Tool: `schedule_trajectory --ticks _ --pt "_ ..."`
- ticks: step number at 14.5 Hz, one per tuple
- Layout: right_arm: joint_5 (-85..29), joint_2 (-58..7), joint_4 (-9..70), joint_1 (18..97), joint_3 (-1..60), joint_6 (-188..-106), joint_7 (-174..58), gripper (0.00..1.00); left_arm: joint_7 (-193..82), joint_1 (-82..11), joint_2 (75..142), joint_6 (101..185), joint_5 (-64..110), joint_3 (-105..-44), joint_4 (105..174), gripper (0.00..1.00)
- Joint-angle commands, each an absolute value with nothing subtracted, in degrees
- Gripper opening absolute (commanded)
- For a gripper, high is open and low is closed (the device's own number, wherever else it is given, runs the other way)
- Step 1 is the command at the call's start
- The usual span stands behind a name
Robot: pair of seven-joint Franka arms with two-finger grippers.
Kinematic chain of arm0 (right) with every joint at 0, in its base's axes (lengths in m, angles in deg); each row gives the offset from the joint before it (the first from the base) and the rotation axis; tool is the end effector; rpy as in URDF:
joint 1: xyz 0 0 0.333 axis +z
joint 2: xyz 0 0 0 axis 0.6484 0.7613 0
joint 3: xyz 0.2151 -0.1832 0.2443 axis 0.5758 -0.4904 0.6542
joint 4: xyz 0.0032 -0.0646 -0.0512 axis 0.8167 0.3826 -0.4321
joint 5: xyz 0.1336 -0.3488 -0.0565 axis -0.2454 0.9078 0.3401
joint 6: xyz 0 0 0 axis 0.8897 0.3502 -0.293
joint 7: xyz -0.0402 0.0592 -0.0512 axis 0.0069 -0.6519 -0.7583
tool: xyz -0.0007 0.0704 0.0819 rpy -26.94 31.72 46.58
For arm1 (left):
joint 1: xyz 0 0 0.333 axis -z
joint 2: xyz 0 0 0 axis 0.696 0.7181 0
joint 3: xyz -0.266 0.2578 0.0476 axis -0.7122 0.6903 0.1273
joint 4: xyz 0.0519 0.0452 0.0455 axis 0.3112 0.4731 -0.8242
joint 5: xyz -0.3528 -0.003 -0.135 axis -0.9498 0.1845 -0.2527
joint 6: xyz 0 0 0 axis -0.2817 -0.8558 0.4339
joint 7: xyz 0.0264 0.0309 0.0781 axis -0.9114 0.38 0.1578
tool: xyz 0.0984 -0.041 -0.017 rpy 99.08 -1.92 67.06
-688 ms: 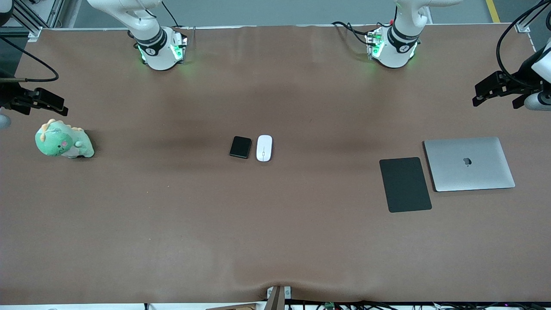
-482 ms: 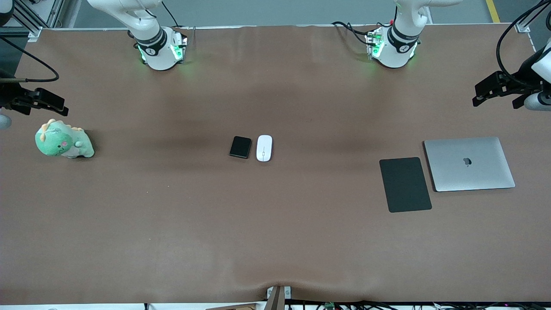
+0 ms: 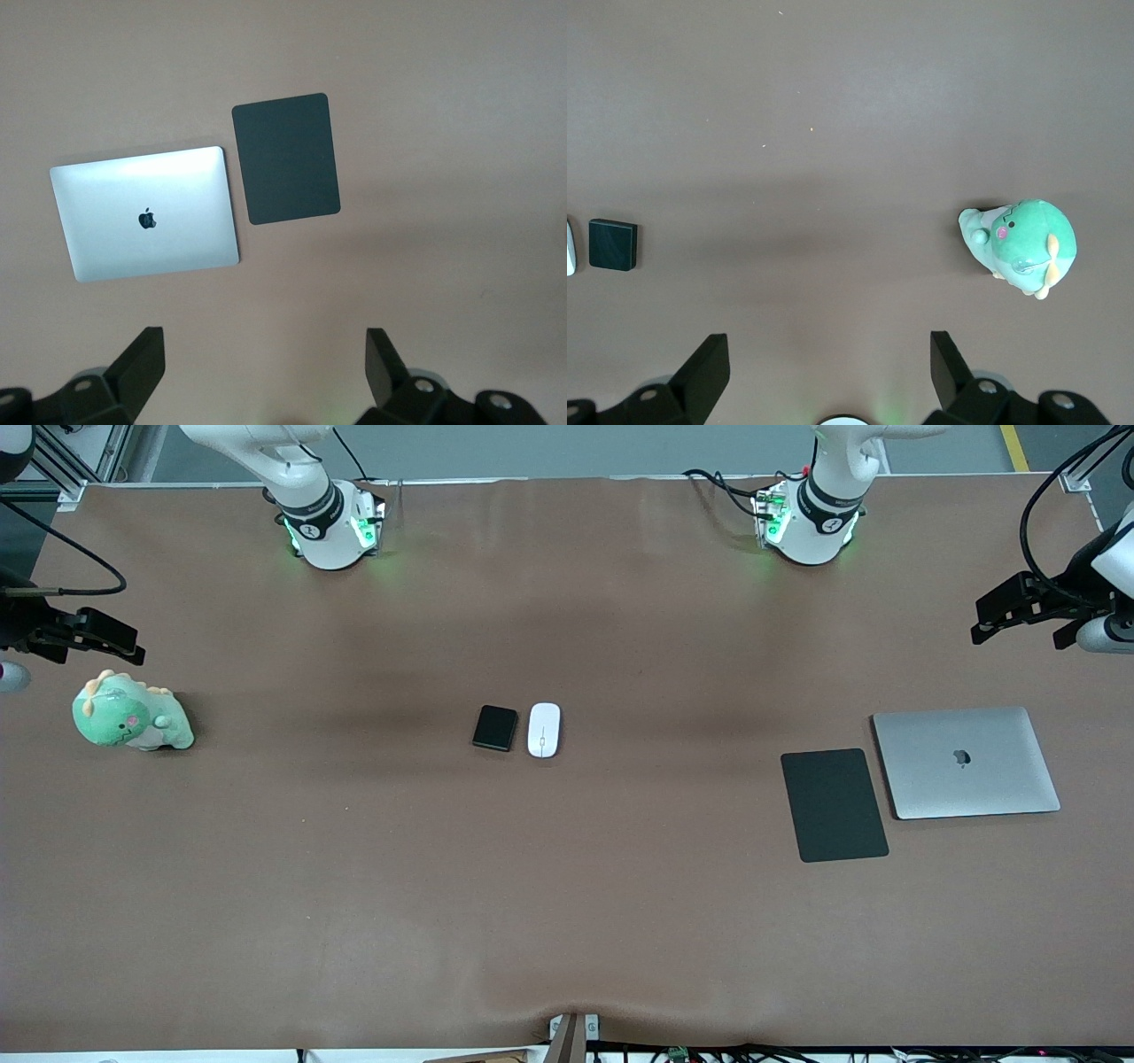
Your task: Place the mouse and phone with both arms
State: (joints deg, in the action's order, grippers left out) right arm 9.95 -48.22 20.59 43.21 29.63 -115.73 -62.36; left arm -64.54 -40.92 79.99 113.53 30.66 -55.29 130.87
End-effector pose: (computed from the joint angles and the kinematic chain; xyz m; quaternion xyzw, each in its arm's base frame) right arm 0.5330 -0.0234 0.6699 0.9984 -0.0163 -0.0531 0.0059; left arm 0.5162 -0.0224 0.6907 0.9990 -0.0425 -0.0133 0.0101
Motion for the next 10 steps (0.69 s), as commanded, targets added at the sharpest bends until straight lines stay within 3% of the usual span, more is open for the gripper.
schedule_trajectory --ticks 1,4,10 --pt "10.43 -47.3 19.85 42.53 29.92 -115.84 -62.07 1.0 -64.1 -40.51 82.42 112.24 29.13 -55.58 129.58 1.0" --pt "10.34 -47.3 19.77 42.62 29.92 -116.19 -62.07 1.0 -61.74 -39.36 83.65 112.33 29.05 -57.16 129.23 1.0" --pt "7.26 -47.3 19.77 42.09 29.65 -117.07 -61.98 1.0 -45.58 -39.45 87.86 113.73 29.04 -69.88 129.5 1.0"
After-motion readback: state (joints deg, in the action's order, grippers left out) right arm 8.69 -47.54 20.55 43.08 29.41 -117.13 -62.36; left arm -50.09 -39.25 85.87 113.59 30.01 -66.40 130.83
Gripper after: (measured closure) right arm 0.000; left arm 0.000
